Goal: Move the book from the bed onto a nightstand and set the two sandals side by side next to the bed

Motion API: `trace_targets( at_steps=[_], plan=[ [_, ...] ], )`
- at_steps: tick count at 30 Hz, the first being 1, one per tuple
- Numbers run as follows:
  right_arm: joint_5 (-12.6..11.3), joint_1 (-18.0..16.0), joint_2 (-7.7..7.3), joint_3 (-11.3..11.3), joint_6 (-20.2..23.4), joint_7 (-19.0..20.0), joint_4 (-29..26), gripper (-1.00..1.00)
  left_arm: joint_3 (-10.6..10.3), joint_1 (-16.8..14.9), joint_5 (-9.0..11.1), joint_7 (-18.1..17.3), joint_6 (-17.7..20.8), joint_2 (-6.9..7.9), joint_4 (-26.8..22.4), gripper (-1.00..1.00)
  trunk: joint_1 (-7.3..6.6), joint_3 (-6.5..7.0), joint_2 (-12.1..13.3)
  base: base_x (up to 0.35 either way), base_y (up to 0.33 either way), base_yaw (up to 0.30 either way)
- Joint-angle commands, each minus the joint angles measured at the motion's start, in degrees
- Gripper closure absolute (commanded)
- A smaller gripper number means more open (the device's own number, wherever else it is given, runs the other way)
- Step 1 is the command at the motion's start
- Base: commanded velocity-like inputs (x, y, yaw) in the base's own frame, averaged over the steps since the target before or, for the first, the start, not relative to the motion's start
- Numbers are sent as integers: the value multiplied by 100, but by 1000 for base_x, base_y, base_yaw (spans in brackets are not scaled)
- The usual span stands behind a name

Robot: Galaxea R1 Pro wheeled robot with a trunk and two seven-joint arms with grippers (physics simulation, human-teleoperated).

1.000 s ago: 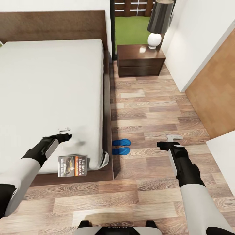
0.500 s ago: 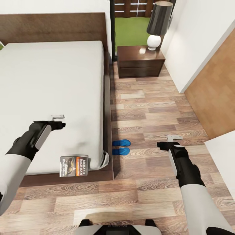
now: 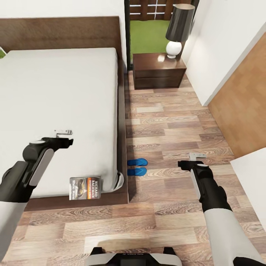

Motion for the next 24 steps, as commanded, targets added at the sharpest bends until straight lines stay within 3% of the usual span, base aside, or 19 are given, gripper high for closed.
trace_targets(
  at_steps=[1,6,10,24],
  plan=[
    [18,-2,0,3,41,-4,-7,-100,91,130,67,101,25,8,-134,-100,-22,16,39,0,0,0],
    [10,-2,0,4,67,-2,-8,-100,407,548,87,147,34,-13,-372,-100,-132,112,239,0,0,0],
    [18,-2,0,3,98,-4,-8,-100,419,580,97,143,35,-53,-397,-100,-220,217,400,-56,0,0],
    [18,-2,8,4,141,-21,9,-100,411,619,107,124,26,-93,-560,-100,-527,596,961,-327,0,0]
  ],
)
